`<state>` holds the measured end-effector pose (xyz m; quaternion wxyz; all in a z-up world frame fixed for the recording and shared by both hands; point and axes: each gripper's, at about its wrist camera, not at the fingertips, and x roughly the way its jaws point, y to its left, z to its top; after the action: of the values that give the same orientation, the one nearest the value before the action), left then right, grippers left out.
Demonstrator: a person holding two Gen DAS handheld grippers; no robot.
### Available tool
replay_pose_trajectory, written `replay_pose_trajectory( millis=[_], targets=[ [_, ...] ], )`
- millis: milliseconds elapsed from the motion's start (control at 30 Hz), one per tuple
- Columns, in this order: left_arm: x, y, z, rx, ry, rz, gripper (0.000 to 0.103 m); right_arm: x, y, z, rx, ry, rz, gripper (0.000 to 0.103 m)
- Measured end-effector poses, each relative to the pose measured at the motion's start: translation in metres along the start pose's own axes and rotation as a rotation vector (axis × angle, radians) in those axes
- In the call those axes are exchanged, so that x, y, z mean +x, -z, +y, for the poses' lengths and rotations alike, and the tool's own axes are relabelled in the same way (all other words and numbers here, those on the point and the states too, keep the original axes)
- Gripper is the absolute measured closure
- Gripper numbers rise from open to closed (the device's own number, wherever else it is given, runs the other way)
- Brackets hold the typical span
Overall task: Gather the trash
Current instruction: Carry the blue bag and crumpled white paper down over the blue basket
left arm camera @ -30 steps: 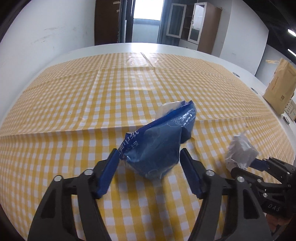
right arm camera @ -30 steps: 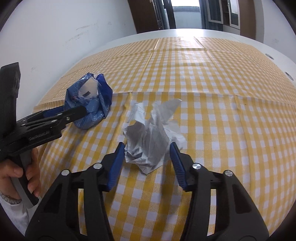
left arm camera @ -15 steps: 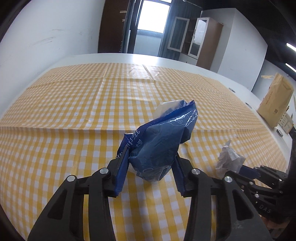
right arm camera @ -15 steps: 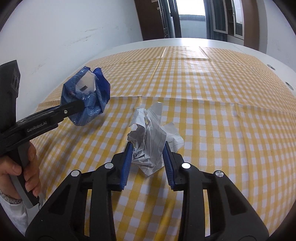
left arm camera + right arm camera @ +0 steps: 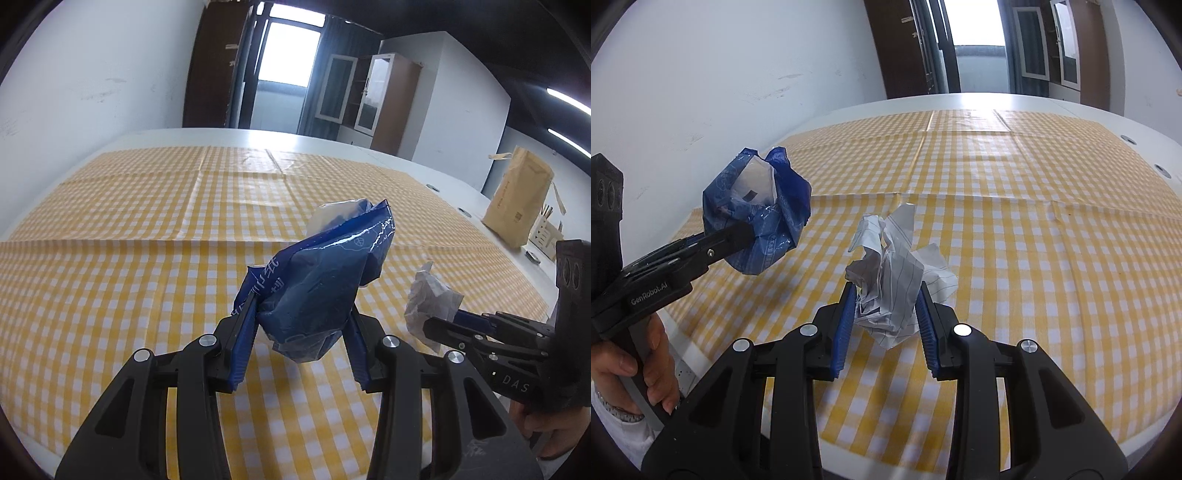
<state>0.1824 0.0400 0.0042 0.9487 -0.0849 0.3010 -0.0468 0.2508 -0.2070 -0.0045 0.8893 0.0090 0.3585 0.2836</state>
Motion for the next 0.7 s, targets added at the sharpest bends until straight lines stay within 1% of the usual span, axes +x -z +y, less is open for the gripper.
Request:
replay_pose_trajectory(
  millis=[267,400,600,700],
  targets=[
    [-0.037,0.019,-0.015,0.003,0.039,-0.035,0.06,-0.035,0.028,0.004,-0.023,0.016,-0.038,0.072],
    [-0.05,0.03,-0.019,-0.002,0.053,-0.04,0.06,-0.051,0.039,0.009,-0.024,0.0,-0.046,0.072],
    [-0.076,0.049,-0.018,-0.032,0.073,-0.058,0.06,-0.061,0.051,0.022,-0.036,-0.02,-0.047,0.072],
    [-0.084,0.06,-0.017,-0.044,0.088,-0.048,0.06,-0.067,0.059,0.028,-0.056,-0.012,-0.054,0.072]
  ],
)
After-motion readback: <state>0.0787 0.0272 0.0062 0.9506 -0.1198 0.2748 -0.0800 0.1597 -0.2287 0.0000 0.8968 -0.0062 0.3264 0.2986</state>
